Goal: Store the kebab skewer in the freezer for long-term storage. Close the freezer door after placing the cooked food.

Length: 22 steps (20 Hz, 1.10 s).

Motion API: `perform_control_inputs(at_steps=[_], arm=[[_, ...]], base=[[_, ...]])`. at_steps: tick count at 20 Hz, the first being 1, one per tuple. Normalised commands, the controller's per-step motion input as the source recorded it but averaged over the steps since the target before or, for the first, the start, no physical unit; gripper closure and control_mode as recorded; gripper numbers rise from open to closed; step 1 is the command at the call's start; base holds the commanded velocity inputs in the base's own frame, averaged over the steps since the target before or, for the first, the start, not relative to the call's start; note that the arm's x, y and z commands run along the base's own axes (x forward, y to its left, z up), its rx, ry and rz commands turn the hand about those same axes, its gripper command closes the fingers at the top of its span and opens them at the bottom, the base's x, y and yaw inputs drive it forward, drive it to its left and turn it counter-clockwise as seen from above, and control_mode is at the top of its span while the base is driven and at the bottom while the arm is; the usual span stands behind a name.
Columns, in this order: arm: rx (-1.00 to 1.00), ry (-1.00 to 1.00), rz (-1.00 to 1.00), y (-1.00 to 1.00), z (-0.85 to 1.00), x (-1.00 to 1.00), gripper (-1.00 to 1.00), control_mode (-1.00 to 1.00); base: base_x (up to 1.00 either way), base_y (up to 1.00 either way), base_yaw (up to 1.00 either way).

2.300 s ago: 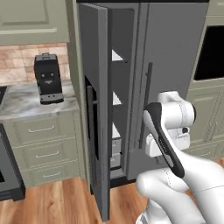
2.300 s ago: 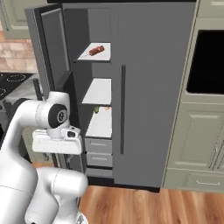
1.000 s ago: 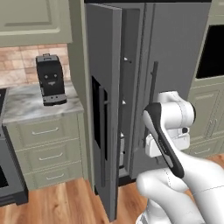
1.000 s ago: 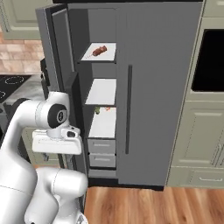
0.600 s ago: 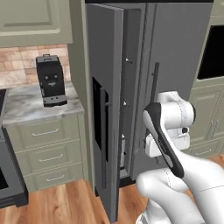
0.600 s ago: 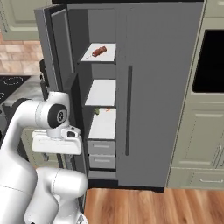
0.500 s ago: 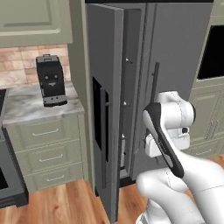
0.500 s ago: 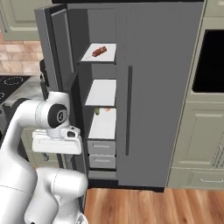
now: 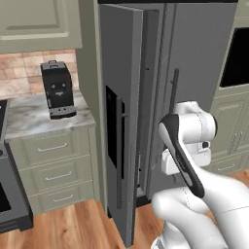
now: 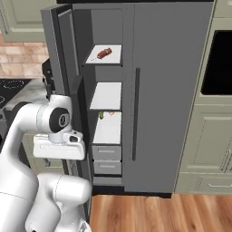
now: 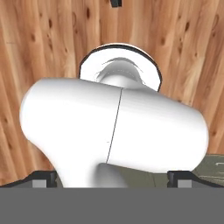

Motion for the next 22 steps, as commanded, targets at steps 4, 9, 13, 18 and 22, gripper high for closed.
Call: perform_control_inputs(at_steps=[4, 9, 13, 18, 22], arm=[[0.0, 0.0, 0.0, 0.12, 0.0, 0.26, -1.0, -1.0], [-0.04, -0.08, -0.19, 0.79, -0.03, 0.59, -1.0, -1.0], [-0.13, -0.32, -0.26, 0.78, 0.0, 0.75, -1.0, -1.0], [-0.2, -0.44, -0.22, 0.47, 0.0, 0.73, -1.0, -1.0], [-0.25, -0.21, -0.2, 0.28, 0.0, 0.73, -1.0, -1.0]], base=[[0.0, 0.0, 0.0], [0.0, 0.0, 0.0], [0.0, 0.0, 0.0], [0.0, 0.0, 0.0], [0.0, 0.0, 0.0]])
